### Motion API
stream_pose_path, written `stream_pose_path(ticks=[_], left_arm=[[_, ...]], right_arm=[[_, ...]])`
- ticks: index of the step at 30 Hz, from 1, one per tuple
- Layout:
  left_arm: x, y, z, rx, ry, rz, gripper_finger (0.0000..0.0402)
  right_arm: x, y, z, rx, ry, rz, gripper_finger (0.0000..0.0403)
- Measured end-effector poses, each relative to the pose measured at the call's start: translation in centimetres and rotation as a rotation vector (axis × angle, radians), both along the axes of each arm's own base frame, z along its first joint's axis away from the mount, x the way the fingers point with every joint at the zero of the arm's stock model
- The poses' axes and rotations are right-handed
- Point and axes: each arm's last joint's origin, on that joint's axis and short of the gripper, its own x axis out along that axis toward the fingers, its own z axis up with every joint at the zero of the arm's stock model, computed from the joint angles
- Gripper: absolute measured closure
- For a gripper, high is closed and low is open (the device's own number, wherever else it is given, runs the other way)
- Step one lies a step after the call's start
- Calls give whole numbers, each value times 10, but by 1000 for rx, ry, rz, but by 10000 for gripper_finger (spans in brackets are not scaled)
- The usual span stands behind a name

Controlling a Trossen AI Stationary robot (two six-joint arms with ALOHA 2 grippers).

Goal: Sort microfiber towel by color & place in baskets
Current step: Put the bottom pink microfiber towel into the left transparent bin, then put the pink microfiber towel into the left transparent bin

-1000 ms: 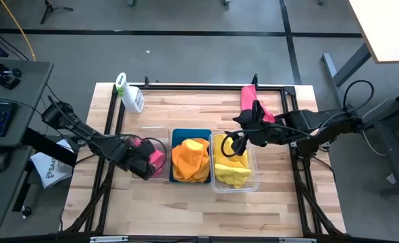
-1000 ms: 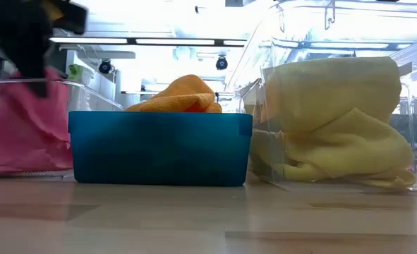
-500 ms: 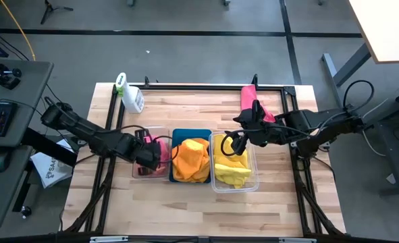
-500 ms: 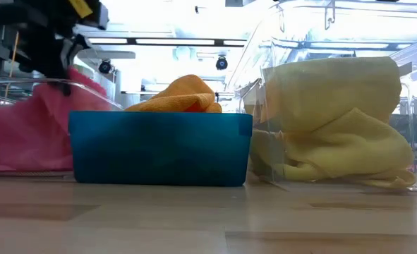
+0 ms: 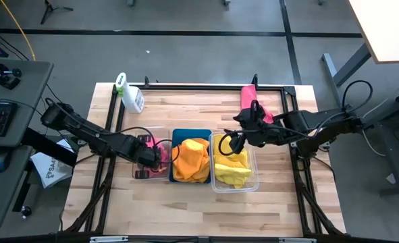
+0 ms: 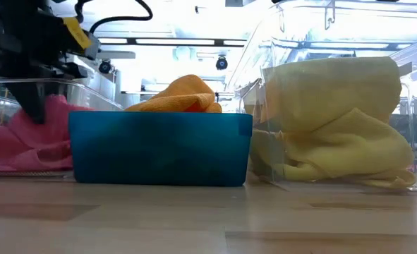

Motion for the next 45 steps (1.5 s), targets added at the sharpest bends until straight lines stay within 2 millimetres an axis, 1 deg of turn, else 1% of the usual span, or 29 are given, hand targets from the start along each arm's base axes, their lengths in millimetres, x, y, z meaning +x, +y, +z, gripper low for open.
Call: stream_pose_path(ticks=[6, 10, 15, 18, 20, 22, 27, 30, 34, 37, 39, 42, 45], left_arm=[[7, -5, 16, -123, -11, -8, 277], [13, -8, 34, -213, -19, -20, 251], [17, -12, 72, -322, -52, -80, 241], [15, -14, 95, -359, -133, -86, 241], [9, -15, 106, -360, -180, -100, 241], [0, -14, 112, -342, -205, -104, 241], [-24, -6, 134, -345, -341, -56, 241], [-40, 0, 150, -301, -495, -28, 241], [-55, 9, 171, -234, -770, 37, 241], [-59, 15, 176, -220, -935, 87, 241], [-58, 17, 175, -213, -1010, 114, 241], [-54, 18, 166, -228, -1058, 139, 241], [-46, 19, 154, -226, -1080, 168, 241]], right_arm=[[12, 3, -11, -7, 36, 3, 128], [18, 6, -12, 18, 15, 22, 128], [16, 5, -8, 40, -14, 15, 128], [14, 5, -6, 67, -38, -5, 128], [14, 5, -6, 81, -41, -10, 128], [14, 5, -7, 89, -37, -5, 128], [13, 5, -5, 104, -47, -12, 128], [8, 3, -1, 107, -65, -22, 128], [3, 0, 0, 98, -80, -84, 128], [-3, -8, -4, 85, -64, -220, 128], [-8, -19, -9, 100, -34, -332, 128], [-21, -43, -18, 163, 73, -515, 128], [-36, -72, -24, 162, 238, -650, 128]])
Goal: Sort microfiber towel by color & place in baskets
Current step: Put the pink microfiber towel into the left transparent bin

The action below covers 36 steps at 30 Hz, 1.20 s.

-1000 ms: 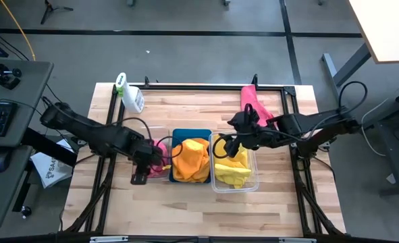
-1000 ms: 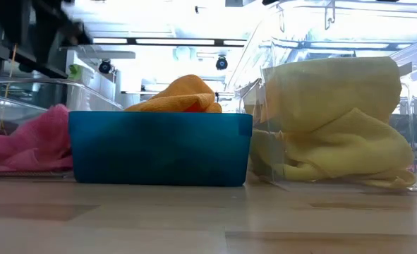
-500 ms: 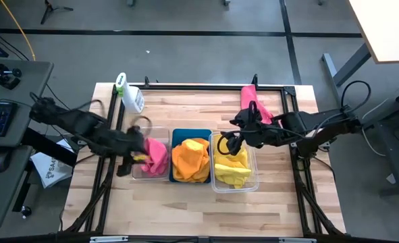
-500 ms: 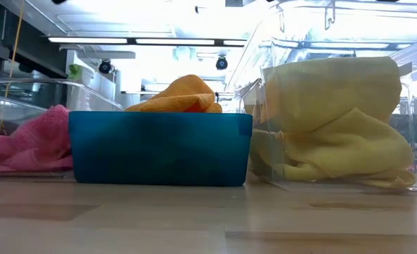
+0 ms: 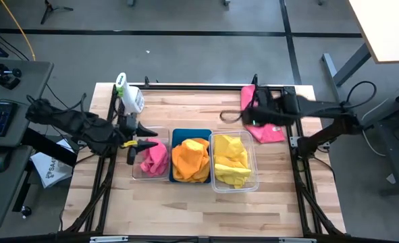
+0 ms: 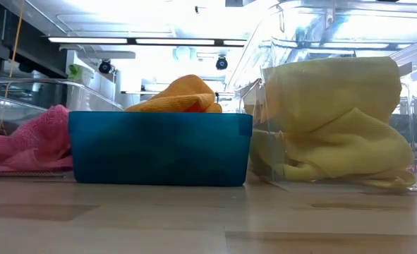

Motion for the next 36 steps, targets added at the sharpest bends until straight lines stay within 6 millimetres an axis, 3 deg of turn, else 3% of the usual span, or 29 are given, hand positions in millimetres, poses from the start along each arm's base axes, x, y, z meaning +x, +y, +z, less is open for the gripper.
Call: stream_pose_path(ticks=[4, 7, 10, 14, 18, 22, 29, 32, 36], left_arm=[[11, 5, -15, -27, 3, 88, 241], [17, 9, -20, -79, -9, 169, 241], [19, 15, -21, -91, -18, 242, 241], [20, 23, -21, -128, -35, 316, 241], [19, 31, -20, -147, -50, 366, 241], [20, 41, -19, -84, -40, 410, 241], [21, 65, -13, -30, -69, 393, 241], [21, 72, -12, -38, -67, 350, 241], [19, 78, -13, -41, -47, 307, 241]], right_arm=[[-7, -45, -7, -5, 114, -15, 128], [-7, -86, -20, 66, 97, 48, 128], [-13, -126, -45, 143, 21, 92, 128], [-38, -165, -90, 237, -31, 44, 128], [-68, -174, -132, 391, -14, -30, 128], [-80, -170, -162, 440, 8, -71, 128], [-78, -173, -181, 353, -137, -199, 128], [-77, -177, -185, 287, -126, -246, 128], [-73, -181, -201, 341, -112, -269, 128]])
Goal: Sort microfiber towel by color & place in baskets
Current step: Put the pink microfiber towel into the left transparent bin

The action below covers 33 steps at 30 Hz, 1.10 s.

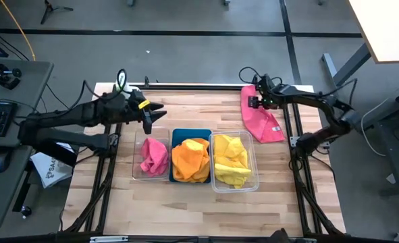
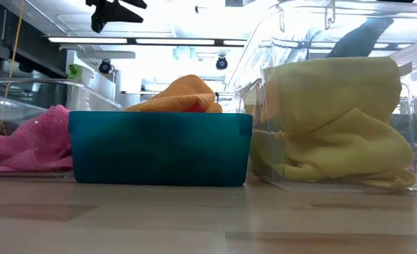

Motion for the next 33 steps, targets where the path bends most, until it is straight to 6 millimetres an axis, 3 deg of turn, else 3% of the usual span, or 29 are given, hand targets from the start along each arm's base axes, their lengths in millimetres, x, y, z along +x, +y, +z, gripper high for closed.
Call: stream_pose_path(ticks=[8, 11, 14, 17, 19, 23, 28, 33], left_arm=[[-6, 4, 1, 23, 21, -78, 241], [-12, 4, 3, 39, 15, -74, 241], [-21, 5, 8, 67, -9, -64, 241], [-29, 6, 12, 128, -23, -45, 241], [-34, 8, 16, 174, -41, -12, 241], [-44, 10, 23, 273, -59, 63, 241], [-49, 12, 28, 327, -75, 103, 241], [-48, 13, 28, 286, -94, 117, 241]], right_arm=[[24, 4, -38, 117, 48, 43, 128], [32, 14, -43, 119, 107, 86, 152], [39, 29, -38, 134, 112, 141, 226], [40, 43, -24, 141, 76, 190, 352], [39, 47, -6, 86, 20, 192, 383], [34, 42, 44, -76, -109, 134, 394], [37, 33, 130, -426, -358, 141, 398], [48, 31, 197, -666, -568, 179, 400]])
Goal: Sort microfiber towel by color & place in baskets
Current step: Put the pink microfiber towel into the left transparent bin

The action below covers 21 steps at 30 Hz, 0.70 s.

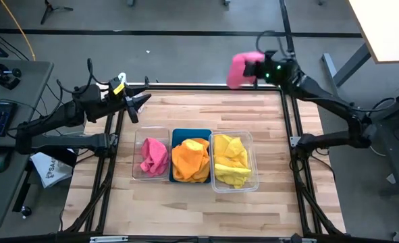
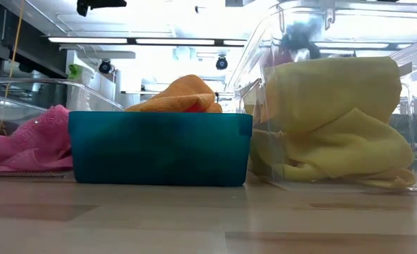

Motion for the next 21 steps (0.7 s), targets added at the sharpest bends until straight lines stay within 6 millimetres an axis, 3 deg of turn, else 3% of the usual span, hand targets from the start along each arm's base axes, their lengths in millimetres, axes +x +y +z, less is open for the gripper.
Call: stream_pose_path(ticks=[4, 8, 17, 21], left_arm=[[1, 0, 4, -17, -54, 3, 241], [1, 0, 11, 3, -125, 2, 241], [1, 0, 16, 18, -175, 1, 241], [1, 0, 16, 17, -175, 1, 241]], right_arm=[[20, 6, 24, -103, -69, 88, 401], [50, 18, 22, -100, -84, 203, 401], [140, 67, -20, -59, -197, 515, 402], [167, 85, -35, -49, -296, 603, 402]])
